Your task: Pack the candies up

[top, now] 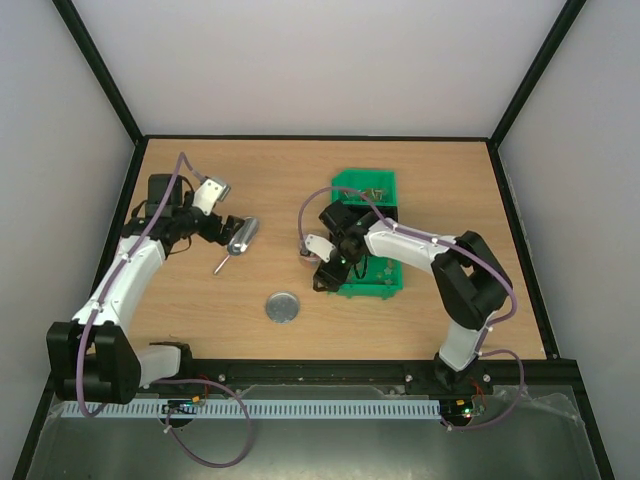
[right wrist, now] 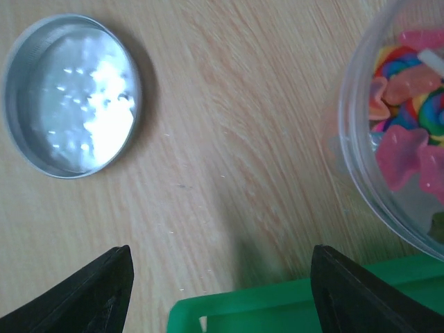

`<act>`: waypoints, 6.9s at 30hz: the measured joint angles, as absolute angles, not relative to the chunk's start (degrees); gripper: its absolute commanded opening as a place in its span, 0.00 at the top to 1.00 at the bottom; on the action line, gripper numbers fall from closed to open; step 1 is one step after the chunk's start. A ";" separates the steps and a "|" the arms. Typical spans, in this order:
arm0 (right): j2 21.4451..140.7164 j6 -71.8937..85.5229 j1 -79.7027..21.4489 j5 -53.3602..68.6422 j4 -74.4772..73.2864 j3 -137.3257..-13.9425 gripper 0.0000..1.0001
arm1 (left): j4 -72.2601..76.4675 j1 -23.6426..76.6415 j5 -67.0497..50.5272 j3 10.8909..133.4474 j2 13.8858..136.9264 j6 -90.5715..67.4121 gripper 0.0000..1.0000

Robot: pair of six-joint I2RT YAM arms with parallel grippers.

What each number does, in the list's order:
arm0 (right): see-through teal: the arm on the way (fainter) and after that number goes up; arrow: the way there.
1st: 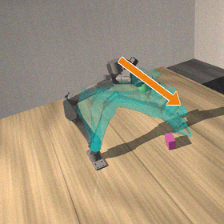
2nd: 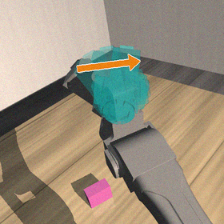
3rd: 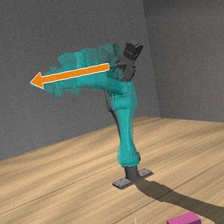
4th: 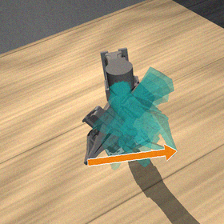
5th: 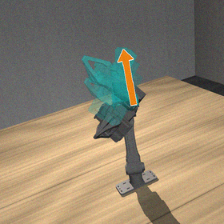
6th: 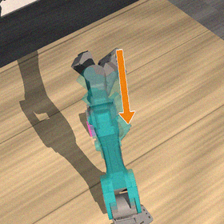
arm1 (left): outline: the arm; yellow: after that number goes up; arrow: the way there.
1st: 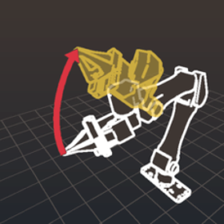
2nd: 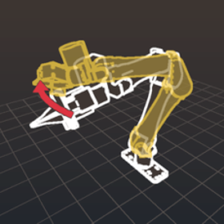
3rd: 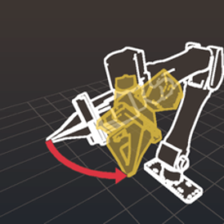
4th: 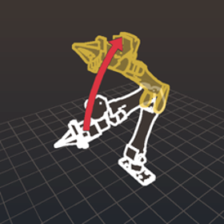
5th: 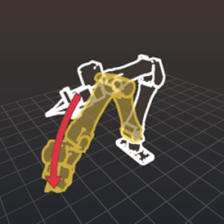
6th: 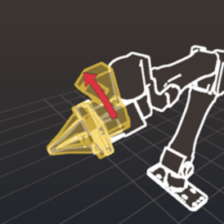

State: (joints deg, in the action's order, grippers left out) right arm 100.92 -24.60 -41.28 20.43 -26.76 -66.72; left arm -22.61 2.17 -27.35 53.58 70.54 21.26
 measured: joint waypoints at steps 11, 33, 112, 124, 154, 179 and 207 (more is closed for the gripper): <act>100.12 -24.49 -39.86 12.27 -22.46 -59.77 0.29 | -27.07 2.74 -29.65 52.64 70.06 26.52 0.00; 85.69 -29.71 -32.38 24.43 -21.67 -54.76 0.01 | -33.71 23.18 -25.89 45.47 73.12 37.87 0.26; 69.97 -71.50 -41.01 36.51 -6.55 -46.89 0.83 | -73.06 27.03 -57.28 82.70 109.82 48.60 0.97; 70.19 -68.49 -41.01 36.51 -5.65 -47.53 0.95 | -73.43 25.36 -57.89 83.46 109.84 47.62 0.53; 99.26 -4.91 -26.76 54.17 -11.25 -70.35 0.92 | -22.00 8.40 -39.97 54.41 80.03 29.21 0.15; 109.21 8.40 -22.44 58.50 -13.15 -71.18 0.90 | -8.03 23.29 -26.83 46.17 84.68 37.45 0.17; 112.64 9.65 -21.06 60.88 -15.49 -71.31 0.65 | -4.84 27.73 -26.20 51.11 94.19 36.91 0.33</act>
